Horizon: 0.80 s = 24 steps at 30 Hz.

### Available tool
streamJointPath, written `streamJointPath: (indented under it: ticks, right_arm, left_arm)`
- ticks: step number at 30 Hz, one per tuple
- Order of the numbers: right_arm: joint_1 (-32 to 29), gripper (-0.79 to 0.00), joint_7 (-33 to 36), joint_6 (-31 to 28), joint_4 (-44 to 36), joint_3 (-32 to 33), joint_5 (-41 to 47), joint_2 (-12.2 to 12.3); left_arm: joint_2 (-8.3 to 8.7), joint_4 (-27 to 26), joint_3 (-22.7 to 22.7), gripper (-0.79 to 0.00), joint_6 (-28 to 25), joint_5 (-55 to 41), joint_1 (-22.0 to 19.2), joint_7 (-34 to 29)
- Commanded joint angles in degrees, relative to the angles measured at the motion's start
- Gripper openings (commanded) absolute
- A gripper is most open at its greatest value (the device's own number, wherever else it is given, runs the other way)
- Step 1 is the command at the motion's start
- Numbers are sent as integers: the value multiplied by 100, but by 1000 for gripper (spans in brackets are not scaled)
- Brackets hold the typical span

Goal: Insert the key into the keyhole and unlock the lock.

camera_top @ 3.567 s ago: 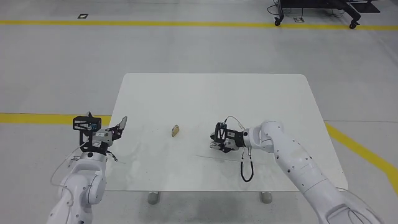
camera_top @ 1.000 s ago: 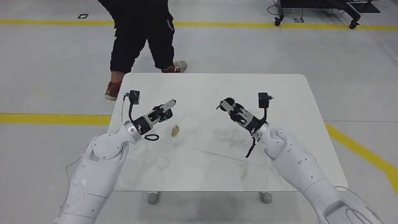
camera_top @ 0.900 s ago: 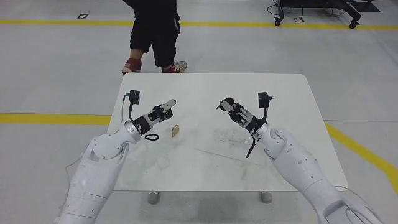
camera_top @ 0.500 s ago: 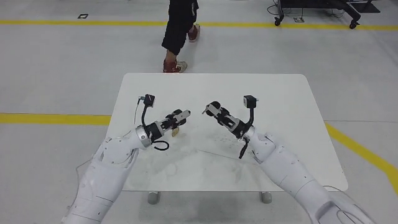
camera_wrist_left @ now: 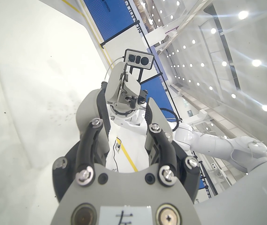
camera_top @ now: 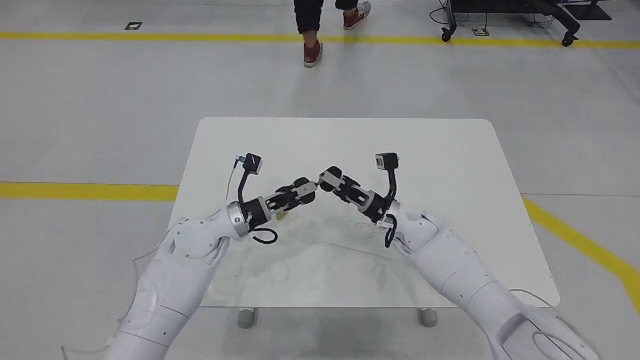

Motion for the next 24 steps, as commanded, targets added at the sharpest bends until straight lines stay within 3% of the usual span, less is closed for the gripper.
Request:
streamJointPath:
  ticks: [1,8,12,13,14,24]
  right_arm:
    - [30,-785,97,-16,59,-15,109,-29]
    - [87,-785,368,-16,194,-10,352,-109]
    - [115,-785,603,48,285,-36,481,-148]
    - [126,-785,645,57,307,-36,516,-159]
    - [137,-785,686,56,331,-37,540,-169]
    - [178,-785,930,-16,471,54,705,-228]
  left_arm:
    - [0,13,13,-508,15,43,-9,47]
    - [5,20,38,-526,32,86,-19,114]
    - [9,18,48,-588,18,88,-19,129]
    - [11,20,49,-637,16,99,-21,135]
    - [12,20,50,-785,16,100,-20,144]
    - [42,-87,27,-785,-105,793,32,582]
